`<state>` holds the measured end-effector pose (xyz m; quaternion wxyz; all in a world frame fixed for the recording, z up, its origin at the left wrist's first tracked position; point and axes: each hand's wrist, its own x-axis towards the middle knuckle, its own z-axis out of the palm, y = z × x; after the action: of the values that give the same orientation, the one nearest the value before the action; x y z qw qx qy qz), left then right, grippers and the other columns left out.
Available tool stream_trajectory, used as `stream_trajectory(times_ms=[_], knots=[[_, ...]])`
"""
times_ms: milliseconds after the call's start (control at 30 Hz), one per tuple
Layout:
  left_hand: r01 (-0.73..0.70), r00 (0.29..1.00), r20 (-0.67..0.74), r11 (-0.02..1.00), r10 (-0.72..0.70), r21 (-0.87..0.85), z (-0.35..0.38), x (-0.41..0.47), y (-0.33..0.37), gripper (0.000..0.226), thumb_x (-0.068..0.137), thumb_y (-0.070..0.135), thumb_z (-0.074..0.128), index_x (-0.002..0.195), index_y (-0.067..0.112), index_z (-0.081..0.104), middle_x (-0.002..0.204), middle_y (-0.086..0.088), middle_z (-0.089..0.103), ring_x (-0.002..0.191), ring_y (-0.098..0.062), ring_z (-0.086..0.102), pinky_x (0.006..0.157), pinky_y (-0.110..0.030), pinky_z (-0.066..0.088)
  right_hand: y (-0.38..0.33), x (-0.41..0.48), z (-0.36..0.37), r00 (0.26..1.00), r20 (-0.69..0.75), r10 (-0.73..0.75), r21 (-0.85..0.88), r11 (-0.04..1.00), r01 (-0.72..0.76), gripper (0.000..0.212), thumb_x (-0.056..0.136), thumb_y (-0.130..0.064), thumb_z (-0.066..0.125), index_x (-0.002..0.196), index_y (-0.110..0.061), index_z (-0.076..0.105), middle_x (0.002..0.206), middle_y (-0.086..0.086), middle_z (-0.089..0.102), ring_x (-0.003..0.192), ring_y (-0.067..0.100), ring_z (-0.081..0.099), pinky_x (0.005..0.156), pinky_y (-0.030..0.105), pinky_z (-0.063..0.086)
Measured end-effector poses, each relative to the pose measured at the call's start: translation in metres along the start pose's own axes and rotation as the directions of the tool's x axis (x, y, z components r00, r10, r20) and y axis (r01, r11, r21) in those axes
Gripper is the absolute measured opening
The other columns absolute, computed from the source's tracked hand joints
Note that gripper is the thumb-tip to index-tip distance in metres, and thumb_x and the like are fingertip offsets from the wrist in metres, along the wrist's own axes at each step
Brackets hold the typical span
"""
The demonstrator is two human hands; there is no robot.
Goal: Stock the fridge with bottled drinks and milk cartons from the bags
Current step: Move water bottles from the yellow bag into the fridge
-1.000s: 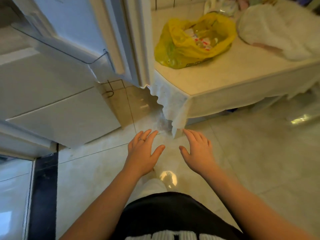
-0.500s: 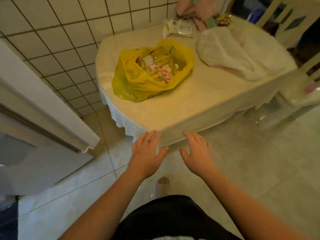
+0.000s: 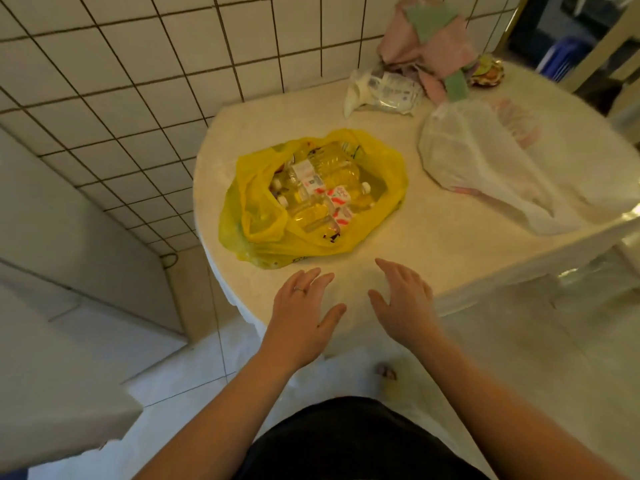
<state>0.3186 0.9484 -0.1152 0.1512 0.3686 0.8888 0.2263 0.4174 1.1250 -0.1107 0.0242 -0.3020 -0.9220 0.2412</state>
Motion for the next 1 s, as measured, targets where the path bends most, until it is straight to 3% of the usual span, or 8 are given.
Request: stream_trajectory(times_ms=[133,300,400,500,667,733,867,1000], knots=[[0.018,0.993,-0.116,1.000,-0.018,0.005,0.005,0.038,0.009,0.066,0.091,0.064,0.032,0.142,0.024,0.047,0.150,-0.002,0.040,0.140,-0.022,0.029,0.117,-0.036,0.023,0.012,0.055,-0.011,0.995,0.022,-0.093,0.023,0.995,0.093,0.057,0.093,-0.033,0.057,0.146,-0.025,0.039,0.148,-0.001,0.042,0.137,0.023,0.034,0.109,0.042,0.026],[0.124,0.973,-0.192,0.992,-0.124,-0.013,0.009,0.086,0.027,0.062,0.092,0.061,0.034,0.142,0.025,0.047,0.147,0.001,0.042,0.138,-0.020,0.031,0.115,-0.031,0.024,0.025,0.121,-0.029,0.970,0.055,-0.237,0.021,0.971,0.236,0.058,0.090,-0.030,0.061,0.143,-0.021,0.043,0.144,0.001,0.047,0.132,0.027,0.041,0.105,0.044,0.032],[0.157,0.957,-0.243,0.988,-0.155,-0.011,0.012,0.116,0.031,0.053,0.093,0.051,0.045,0.136,0.021,0.053,0.140,-0.004,0.050,0.131,-0.023,0.041,0.109,-0.027,0.028,0.031,0.162,-0.036,0.955,0.068,-0.290,0.037,0.957,0.288,0.056,0.087,-0.026,0.064,0.140,-0.019,0.048,0.141,0.005,0.051,0.130,0.031,0.044,0.103,0.045,0.033],[0.232,0.945,-0.234,0.973,-0.230,-0.021,0.013,0.141,0.032,0.045,0.094,0.036,0.058,0.135,0.018,0.054,0.134,-0.005,0.055,0.123,-0.026,0.049,0.105,-0.033,0.038,0.032,0.196,-0.042,0.932,0.098,-0.350,0.029,0.937,0.349,0.057,0.087,-0.027,0.063,0.141,-0.019,0.048,0.141,0.006,0.051,0.131,0.032,0.043,0.105,0.047,0.032],[0.440,0.880,-0.196,0.898,-0.434,-0.011,0.012,0.168,0.026,0.043,0.094,0.034,0.057,0.135,0.023,0.052,0.135,-0.004,0.056,0.122,-0.028,0.053,0.109,-0.046,0.039,0.026,0.240,-0.036,0.851,0.172,-0.497,0.000,0.864,0.504,0.053,0.089,-0.031,0.061,0.140,-0.020,0.048,0.141,0.003,0.050,0.131,0.029,0.042,0.107,0.047,0.032],[0.511,0.844,-0.192,0.860,-0.501,0.000,0.013,0.173,0.021,0.042,0.094,0.034,0.056,0.134,0.021,0.052,0.135,-0.005,0.056,0.123,-0.029,0.053,0.109,-0.046,0.039,0.023,0.257,-0.027,0.808,0.247,-0.535,-0.053,0.825,0.562,0.051,0.091,-0.033,0.058,0.140,-0.021,0.047,0.142,0.002,0.048,0.132,0.027,0.041,0.108,0.045,0.031],[0.577,0.804,-0.183,0.817,-0.566,0.008,0.020,0.170,0.014,0.040,0.093,0.033,0.056,0.131,0.020,0.054,0.133,-0.006,0.057,0.121,-0.029,0.054,0.096,-0.041,0.050,0.019,0.282,-0.006,0.713,0.363,-0.599,-0.134,0.724,0.676,0.046,0.092,-0.033,0.055,0.136,-0.023,0.050,0.143,0.002,0.049,0.131,0.024,0.042,0.109,0.040,0.034],[0.656,0.751,-0.175,0.751,-0.637,0.080,0.027,0.169,0.009,0.044,0.093,0.038,0.053,0.133,0.022,0.048,0.143,-0.005,0.049,0.129,-0.029,0.049,0.094,-0.043,0.050,0.012,0.301,0.006,0.672,0.468,-0.574,-0.210,0.667,0.715,0.049,0.093,-0.041,0.054,0.140,-0.029,0.044,0.145,-0.001,0.044,0.132,0.023,0.040,0.106,0.040,0.036]])
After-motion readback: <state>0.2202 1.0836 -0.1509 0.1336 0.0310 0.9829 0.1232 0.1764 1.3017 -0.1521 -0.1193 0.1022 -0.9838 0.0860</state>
